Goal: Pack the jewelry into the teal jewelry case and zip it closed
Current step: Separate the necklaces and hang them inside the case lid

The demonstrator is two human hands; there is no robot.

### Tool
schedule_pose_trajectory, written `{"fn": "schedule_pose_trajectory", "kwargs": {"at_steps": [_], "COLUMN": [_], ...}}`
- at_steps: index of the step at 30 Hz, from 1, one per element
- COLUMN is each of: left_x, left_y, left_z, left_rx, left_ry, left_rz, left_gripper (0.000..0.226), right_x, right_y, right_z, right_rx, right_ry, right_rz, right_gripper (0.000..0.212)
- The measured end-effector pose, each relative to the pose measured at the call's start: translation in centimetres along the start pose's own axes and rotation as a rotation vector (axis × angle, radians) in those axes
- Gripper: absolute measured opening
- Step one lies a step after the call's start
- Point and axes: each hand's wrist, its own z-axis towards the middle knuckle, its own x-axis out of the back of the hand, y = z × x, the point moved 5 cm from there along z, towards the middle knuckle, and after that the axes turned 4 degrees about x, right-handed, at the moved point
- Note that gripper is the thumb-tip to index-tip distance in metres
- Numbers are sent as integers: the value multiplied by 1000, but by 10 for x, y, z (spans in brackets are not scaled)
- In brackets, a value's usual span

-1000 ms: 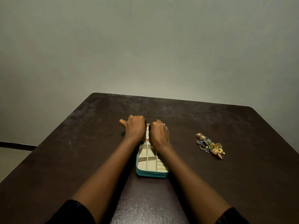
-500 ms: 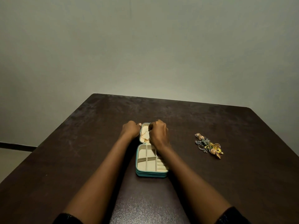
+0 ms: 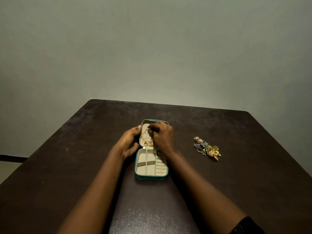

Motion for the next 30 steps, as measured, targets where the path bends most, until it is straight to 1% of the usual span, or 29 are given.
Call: {"fn": "schedule_pose_trajectory", "kwargs": {"at_steps": [2,5,8,11,14,17,20,24,26,30], "left_x": [-2,-5,-16,-26,-37,-45,-46,-45,-47,-48], "left_y": [-5,-12,-22,-28,-30,-33,-36,-40,-42,-39], "left_z": [2,5,1,-2,-4,-5,-3,4,7,10], "left_rx": [-31,-80,-111,-146,-206,-229,-236,-279,-300,-360], "left_ry": [-36,-36,-37,-52,-68,-57,-15,12,-3,-25], "left_rz": [-131,-242,-264,-256,-174,-86,-87,-121,-131,-126], "left_gripper": [32,37,38,34,25,24,30,35,36,38], "right_x": [7,19,32,45,59,71,76,68,65,63], "right_y": [-2,-3,3,10,21,37,56,74,75,71], "right_z": [-5,-14,-23,-33,-43,-49,-57,-63,-62,-61], "right_rx": [49,141,117,113,27,-154,-368,-560,-580,-533], "right_ry": [20,131,212,312,448,525,520,400,361,291], "right_rz": [21,19,35,15,-9,8,76,180,209,179], "right_gripper": [19,20,23,23,21,17,16,16,16,17]}}
